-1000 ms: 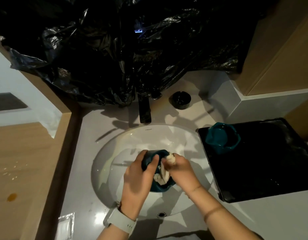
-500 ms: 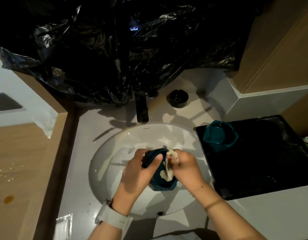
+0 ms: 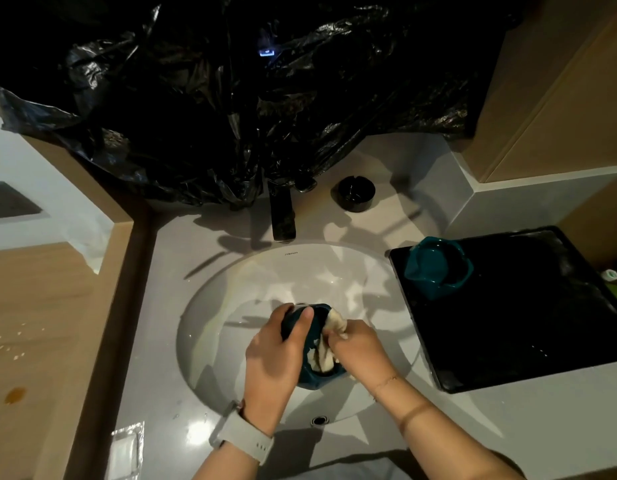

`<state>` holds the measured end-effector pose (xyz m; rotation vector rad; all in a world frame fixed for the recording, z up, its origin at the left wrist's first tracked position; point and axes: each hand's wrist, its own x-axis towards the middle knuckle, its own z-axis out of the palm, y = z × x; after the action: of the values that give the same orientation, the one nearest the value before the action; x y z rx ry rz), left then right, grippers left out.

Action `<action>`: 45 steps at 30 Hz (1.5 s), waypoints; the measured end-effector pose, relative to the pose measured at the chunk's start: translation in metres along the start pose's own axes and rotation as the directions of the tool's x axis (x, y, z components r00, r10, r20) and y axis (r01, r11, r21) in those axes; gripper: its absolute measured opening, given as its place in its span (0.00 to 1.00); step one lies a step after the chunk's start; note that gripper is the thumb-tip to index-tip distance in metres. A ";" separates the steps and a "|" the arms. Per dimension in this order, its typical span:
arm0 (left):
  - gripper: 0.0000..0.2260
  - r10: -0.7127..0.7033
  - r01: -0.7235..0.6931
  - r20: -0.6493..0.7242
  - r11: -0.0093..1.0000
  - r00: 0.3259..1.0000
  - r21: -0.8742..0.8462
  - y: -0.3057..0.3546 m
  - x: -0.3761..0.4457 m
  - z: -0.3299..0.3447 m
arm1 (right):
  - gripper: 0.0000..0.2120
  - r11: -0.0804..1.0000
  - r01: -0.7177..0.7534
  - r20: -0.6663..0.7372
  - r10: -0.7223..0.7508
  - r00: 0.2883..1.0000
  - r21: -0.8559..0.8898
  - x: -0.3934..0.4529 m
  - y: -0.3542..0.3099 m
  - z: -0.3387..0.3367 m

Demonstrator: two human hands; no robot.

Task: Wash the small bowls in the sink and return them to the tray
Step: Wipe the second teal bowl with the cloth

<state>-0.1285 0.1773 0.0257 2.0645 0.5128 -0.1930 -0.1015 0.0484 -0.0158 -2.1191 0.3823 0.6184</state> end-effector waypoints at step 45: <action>0.13 0.081 -0.054 0.265 0.993 0.961 -0.107 0.018 0.027 -0.028 | 0.10 0.846 0.368 0.076 -0.368 0.927 -0.387 0.003 -0.045 -0.030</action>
<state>-0.0986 0.2005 0.0453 1.9177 0.2786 -0.3941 -0.0690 0.0498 0.0275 -2.4888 -0.1734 0.4943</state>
